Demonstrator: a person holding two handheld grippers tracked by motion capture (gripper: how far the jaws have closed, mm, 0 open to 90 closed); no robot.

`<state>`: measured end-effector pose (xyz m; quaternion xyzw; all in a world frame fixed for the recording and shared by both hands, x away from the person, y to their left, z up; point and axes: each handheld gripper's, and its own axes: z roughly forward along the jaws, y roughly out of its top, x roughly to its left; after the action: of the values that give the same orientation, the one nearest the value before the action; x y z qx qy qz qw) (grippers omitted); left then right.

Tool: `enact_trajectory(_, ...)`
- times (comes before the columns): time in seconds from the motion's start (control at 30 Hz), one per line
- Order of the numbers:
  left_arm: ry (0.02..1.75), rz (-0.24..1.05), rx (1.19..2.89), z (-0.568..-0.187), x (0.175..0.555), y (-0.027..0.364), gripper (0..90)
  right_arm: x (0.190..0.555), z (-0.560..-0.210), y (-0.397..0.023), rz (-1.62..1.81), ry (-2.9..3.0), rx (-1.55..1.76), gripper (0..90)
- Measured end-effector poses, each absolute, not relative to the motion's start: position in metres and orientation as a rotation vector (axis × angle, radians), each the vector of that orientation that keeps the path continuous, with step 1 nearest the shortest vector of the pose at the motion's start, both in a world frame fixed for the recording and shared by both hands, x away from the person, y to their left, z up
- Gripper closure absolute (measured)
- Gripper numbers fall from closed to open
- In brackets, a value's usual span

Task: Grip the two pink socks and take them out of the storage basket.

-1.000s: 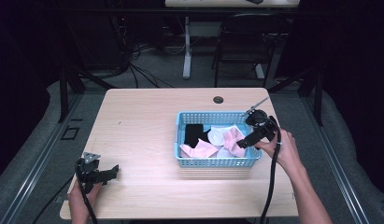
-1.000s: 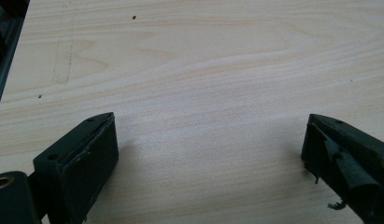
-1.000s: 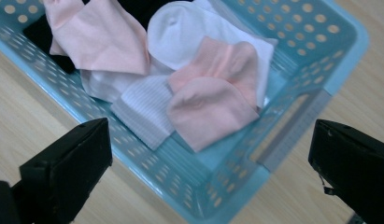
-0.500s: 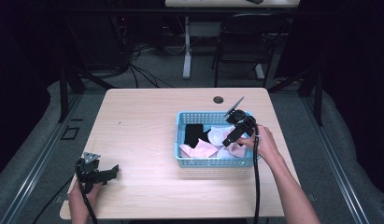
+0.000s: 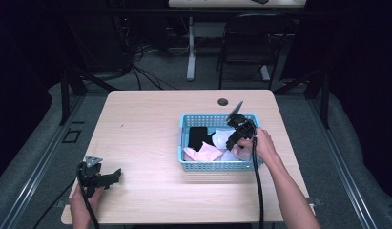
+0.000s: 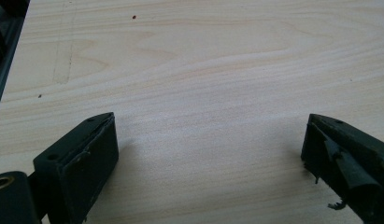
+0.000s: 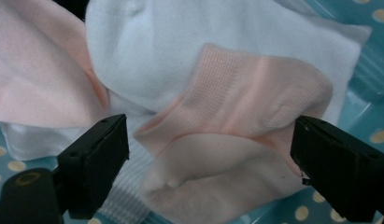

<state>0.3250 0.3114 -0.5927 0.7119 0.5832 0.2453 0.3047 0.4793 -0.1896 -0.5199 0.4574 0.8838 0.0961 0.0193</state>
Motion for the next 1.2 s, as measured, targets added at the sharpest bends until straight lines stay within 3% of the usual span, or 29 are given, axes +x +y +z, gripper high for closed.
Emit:
enact_trajectory(0.23,1.544,0.649,1.886,-0.593,0.325,0.311,4.1,0.483,-0.525,-0.194,0.258,2.724,1.472,37.6)
enact_trajectory(0.27,1.545,0.650,1.885,-0.593,0.325,0.311,4.1,0.484,-0.524,-0.195,0.241,2.733,1.478,49.2)
enact_trajectory(0.33,1.545,0.650,1.886,-0.593,0.325,0.311,4.1,0.484,-0.525,-0.196,0.250,2.729,1.476,53.0)
enact_trajectory(0.37,1.545,0.650,1.886,-0.593,0.325,0.311,4.1,0.483,-0.525,-0.196,0.261,2.721,1.493,58.0)
enact_trajectory(0.4,1.545,0.650,1.885,-0.593,0.325,0.311,4.1,0.482,-0.526,-0.199,0.278,2.721,1.505,68.7)
enact_trajectory(0.47,1.544,0.650,1.886,-0.593,0.325,0.311,4.1,0.483,-0.524,-0.200,0.250,2.733,1.509,72.5)
enact_trajectory(0.5,1.545,0.650,1.885,-0.593,0.325,0.311,4.1,0.482,-0.525,-0.202,0.279,2.719,1.521,81.2)
enact_trajectory(0.63,1.545,0.650,1.886,-0.593,0.325,0.311,4.1,0.481,-0.521,-0.207,0.271,2.737,1.510,86.6)
enact_trajectory(1.2,1.545,0.650,1.886,-0.593,0.325,0.311,4.1,0.468,-0.477,-0.207,0.388,2.670,1.438,87.5)
